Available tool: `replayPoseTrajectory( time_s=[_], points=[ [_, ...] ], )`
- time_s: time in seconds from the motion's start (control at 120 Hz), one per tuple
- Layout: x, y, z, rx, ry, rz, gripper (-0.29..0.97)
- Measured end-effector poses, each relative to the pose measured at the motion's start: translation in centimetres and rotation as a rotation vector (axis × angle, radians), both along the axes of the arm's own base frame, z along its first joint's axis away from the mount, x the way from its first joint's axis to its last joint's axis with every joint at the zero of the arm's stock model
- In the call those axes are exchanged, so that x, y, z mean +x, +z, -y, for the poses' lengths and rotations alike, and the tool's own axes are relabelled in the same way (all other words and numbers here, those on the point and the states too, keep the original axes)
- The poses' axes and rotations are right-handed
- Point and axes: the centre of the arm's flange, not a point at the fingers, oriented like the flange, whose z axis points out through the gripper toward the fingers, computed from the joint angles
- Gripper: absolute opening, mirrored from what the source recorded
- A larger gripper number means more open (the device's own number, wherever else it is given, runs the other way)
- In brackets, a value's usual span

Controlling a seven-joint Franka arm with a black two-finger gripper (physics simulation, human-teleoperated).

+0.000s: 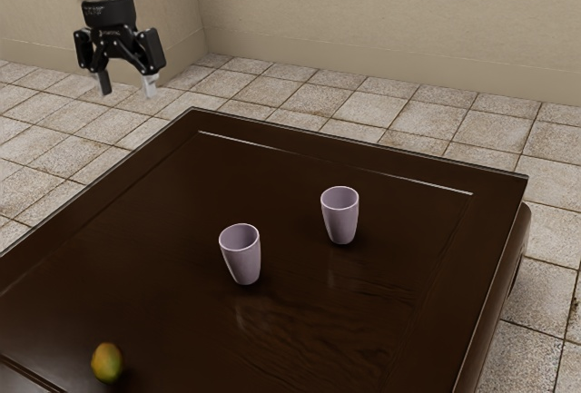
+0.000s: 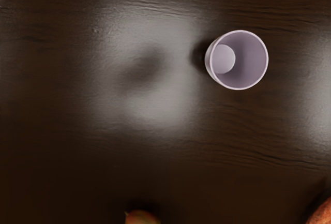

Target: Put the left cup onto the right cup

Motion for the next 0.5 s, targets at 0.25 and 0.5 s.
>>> replayPoseTrajectory(
  time_s=[0.25, 0.5],
  points=[
    [1.0, -8.2, -0.4, -0.001, 0.007, -0.091, 0.68],
    [-0.3, -22.0, -0.3, -0.011, 0.018, -0.183, 0.68]
  ],
)
